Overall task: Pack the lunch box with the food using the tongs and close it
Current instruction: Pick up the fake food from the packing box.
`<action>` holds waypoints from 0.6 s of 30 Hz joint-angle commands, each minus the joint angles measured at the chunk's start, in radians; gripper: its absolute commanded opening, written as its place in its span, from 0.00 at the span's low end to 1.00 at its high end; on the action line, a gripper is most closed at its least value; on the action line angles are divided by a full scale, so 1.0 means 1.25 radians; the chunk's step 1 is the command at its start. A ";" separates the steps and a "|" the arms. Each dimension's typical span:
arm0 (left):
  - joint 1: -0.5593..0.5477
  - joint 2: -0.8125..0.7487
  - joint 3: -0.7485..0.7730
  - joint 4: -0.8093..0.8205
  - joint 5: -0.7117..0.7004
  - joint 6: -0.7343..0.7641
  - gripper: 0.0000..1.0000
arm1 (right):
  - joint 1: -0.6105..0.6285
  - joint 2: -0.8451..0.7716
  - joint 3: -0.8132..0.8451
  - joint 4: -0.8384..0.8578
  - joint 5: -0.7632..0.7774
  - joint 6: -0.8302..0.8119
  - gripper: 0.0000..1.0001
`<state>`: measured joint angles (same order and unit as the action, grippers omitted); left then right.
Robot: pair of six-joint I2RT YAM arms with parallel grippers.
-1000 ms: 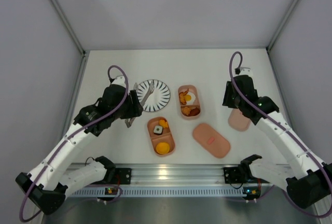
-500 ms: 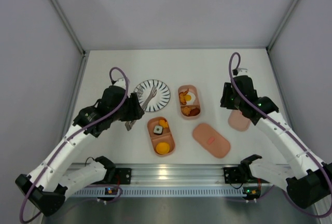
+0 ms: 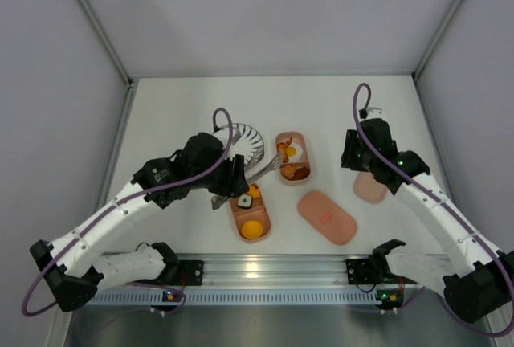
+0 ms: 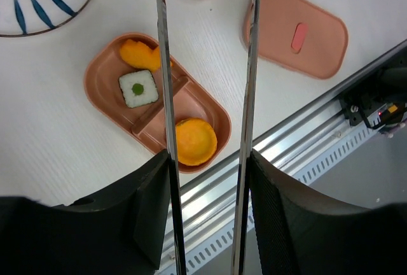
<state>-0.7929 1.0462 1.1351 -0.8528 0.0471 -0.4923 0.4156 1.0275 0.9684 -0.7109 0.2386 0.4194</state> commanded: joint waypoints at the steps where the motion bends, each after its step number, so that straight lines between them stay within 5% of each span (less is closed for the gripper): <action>1: -0.055 0.034 0.031 0.002 -0.029 0.017 0.54 | -0.007 -0.016 -0.005 0.020 0.012 -0.004 0.42; 18: -0.141 0.226 0.097 0.037 -0.140 0.065 0.54 | -0.007 -0.021 -0.004 0.008 0.031 -0.013 0.42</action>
<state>-0.9585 1.3041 1.2087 -0.8593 -0.1032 -0.4435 0.4156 1.0275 0.9680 -0.7113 0.2455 0.4179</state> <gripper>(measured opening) 0.544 0.419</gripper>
